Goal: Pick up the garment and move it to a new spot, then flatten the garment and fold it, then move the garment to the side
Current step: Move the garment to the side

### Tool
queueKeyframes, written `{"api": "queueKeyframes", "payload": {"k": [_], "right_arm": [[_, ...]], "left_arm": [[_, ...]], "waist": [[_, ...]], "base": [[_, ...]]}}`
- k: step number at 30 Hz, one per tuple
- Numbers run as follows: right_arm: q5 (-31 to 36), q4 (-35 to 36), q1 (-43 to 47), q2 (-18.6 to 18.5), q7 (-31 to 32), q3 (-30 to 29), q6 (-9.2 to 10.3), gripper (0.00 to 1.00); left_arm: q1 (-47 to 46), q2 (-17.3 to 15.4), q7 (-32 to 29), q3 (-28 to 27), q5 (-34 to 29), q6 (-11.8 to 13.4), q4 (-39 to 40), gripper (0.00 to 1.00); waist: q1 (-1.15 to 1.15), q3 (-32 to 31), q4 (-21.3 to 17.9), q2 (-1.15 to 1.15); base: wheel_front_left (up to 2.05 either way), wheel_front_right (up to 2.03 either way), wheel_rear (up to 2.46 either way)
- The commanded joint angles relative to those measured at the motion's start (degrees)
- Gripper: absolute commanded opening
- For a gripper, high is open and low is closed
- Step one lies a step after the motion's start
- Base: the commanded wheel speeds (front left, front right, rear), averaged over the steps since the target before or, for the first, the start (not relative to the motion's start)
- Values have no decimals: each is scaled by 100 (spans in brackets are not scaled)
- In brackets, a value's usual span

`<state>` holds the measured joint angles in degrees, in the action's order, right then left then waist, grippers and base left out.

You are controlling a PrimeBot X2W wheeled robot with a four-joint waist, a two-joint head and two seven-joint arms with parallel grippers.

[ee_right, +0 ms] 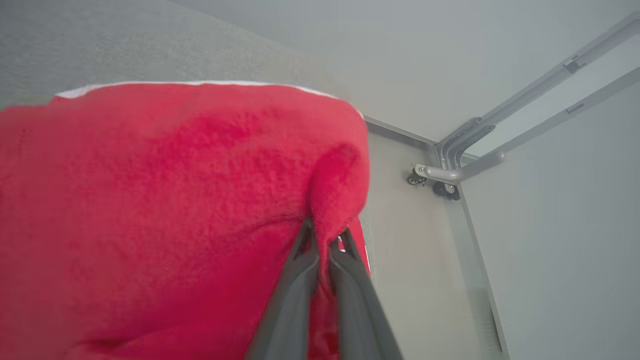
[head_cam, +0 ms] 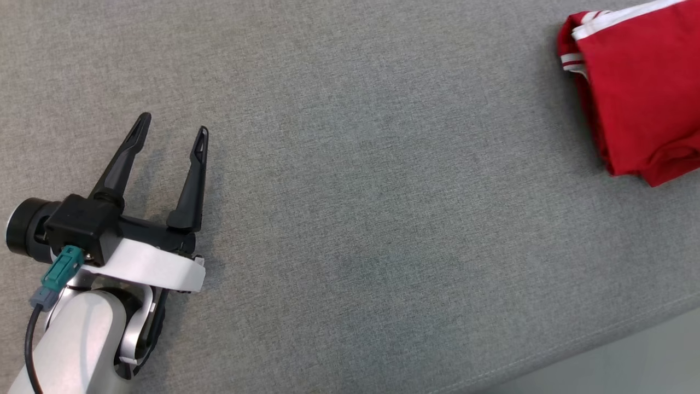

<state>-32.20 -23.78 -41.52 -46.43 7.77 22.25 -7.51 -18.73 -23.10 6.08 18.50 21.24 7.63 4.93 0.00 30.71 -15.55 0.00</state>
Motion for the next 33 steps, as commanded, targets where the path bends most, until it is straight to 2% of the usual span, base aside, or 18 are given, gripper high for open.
{"api": "queueKeyframes", "payload": {"k": [1, 2, 6, 12, 18, 22, 25, 29, 33], "right_arm": [[77, -247, -93, 74, -129, -25, 4, 37], [169, -464, -154, 134, -212, -62, 4, 100], [348, -1153, -262, 452, -576, -174, 4, 100], [321, -1780, -109, 826, -935, -296, 4, 100], [193, -1648, 208, 1128, -1765, -752, 3, 100], [293, -1168, 610, 1330, -2085, -1229, 3, 100], [432, -595, 1074, 1619, -2195, -1704, 3, 100], [888, 536, 1945, 2385, -2106, -2474, 3, 100], [1334, 1500, 2520, 3026, -1867, -2657, 3, 100]], "left_arm": [[-117, -39, 2, -5, -28, -9, 14, 100], [-135, -40, -3, -2, -28, -10, 16, 100], [-180, -47, 18, -8, -10, -1, -13, 100], [-47, -31, 82, -29, 56, 56, -101, 100], [201, 19, 205, -77, 165, 124, -220, 100], [404, 94, 293, -100, 251, 206, -289, 100], [561, 162, 360, -148, 315, 291, -318, 100], [835, 244, 466, -287, 484, 429, -376, 100], [1069, 273, 558, -450, 607, 536, -393, 100]], "waist": [[0, 32, 31, 0], [0, 52, 48, 0], [0, 69, 87, 0], [0, -117, 69, 0], [0, -595, 3, 0], [0, -997, 21, 0], [0, -1304, 92, 0], [0, -1736, 301, 0], [0, -2010, 516, 0]], "base": [[0, 0, 0], [0, 0, 0], [0, 0, 0], [0, 0, 0], [0, 0, 0], [0, 0, 0], [0, 0, 0], [0, 0, 0], [0, 0, 0]]}}
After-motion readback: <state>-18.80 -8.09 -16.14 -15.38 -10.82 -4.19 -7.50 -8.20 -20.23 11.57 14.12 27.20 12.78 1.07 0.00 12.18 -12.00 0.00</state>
